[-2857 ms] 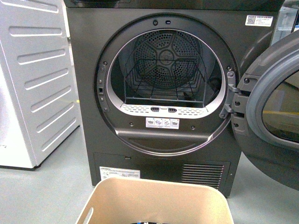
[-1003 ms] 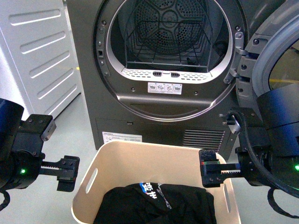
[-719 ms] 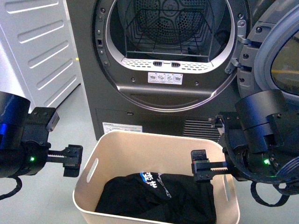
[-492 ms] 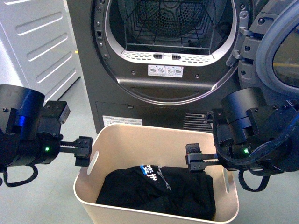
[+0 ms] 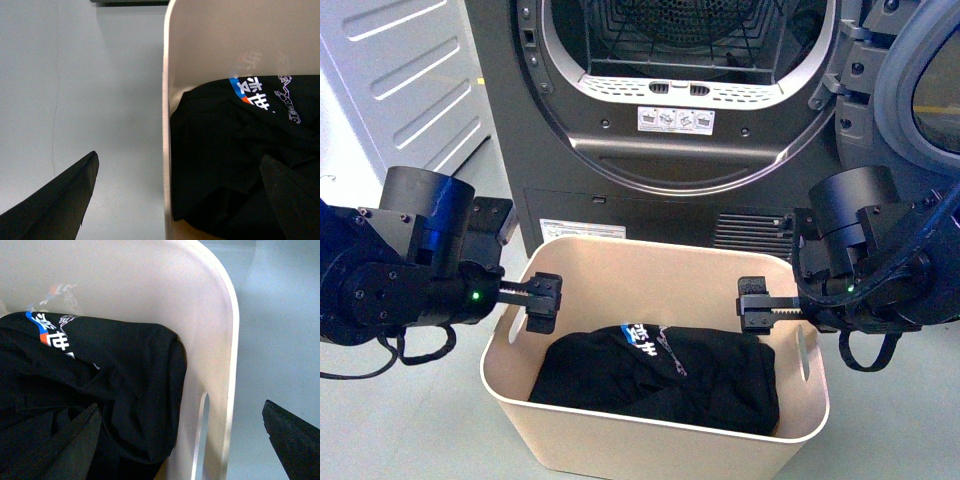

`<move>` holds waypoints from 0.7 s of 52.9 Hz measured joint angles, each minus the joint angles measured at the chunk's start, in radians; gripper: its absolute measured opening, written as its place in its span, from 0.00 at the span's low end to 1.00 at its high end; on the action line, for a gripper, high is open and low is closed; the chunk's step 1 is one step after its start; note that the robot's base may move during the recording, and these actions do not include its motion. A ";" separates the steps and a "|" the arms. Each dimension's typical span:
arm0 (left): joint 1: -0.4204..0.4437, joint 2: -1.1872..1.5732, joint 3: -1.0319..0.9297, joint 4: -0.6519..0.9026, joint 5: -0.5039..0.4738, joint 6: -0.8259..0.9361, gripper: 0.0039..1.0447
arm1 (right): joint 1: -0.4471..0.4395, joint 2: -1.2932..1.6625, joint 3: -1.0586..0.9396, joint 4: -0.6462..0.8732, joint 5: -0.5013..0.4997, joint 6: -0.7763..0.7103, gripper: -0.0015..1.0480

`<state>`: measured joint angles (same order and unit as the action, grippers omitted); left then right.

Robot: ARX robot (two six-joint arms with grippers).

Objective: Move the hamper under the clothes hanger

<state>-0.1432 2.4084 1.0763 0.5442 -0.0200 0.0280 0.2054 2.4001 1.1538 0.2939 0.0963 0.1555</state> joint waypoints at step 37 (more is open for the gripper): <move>-0.008 0.101 0.108 -0.046 -0.010 -0.003 0.94 | -0.031 0.083 0.017 0.004 0.020 0.025 0.92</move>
<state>-0.1516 2.5099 1.1847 0.4980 -0.0303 0.0254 0.1741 2.4828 1.1706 0.2977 0.1165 0.1806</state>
